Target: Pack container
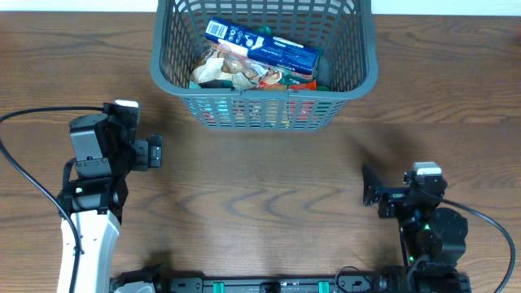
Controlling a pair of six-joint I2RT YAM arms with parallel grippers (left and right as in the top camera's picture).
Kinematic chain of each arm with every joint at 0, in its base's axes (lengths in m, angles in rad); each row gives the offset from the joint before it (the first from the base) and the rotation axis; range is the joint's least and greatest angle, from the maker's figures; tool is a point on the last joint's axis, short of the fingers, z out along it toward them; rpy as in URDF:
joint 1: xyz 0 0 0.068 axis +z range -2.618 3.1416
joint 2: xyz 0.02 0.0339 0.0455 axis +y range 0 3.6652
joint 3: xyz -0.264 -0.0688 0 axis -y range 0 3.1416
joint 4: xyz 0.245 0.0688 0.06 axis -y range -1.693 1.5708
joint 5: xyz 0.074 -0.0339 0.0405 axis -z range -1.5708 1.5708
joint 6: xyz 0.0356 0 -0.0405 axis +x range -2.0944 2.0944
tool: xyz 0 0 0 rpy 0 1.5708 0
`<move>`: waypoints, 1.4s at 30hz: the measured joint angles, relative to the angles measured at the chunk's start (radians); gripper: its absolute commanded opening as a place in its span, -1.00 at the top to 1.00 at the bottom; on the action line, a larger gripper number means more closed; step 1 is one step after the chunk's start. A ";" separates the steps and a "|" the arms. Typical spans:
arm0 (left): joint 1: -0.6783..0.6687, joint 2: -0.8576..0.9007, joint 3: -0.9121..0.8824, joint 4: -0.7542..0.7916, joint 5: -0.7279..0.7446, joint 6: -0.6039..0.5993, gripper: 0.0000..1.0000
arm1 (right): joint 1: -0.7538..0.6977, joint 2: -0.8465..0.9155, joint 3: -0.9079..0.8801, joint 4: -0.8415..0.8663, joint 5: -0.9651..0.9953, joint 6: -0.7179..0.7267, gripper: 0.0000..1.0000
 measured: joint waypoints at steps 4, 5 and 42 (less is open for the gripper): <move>0.000 0.000 0.000 0.000 0.000 0.000 -0.97 | 0.030 -0.007 -0.077 0.204 0.013 0.002 -0.99; 0.000 0.000 0.000 0.000 0.000 0.000 -0.97 | 0.038 -0.007 -0.091 0.229 0.021 0.002 -0.98; 0.000 0.000 0.000 0.000 0.000 0.000 -0.97 | 0.118 -0.225 -0.246 0.178 0.135 -0.047 -0.98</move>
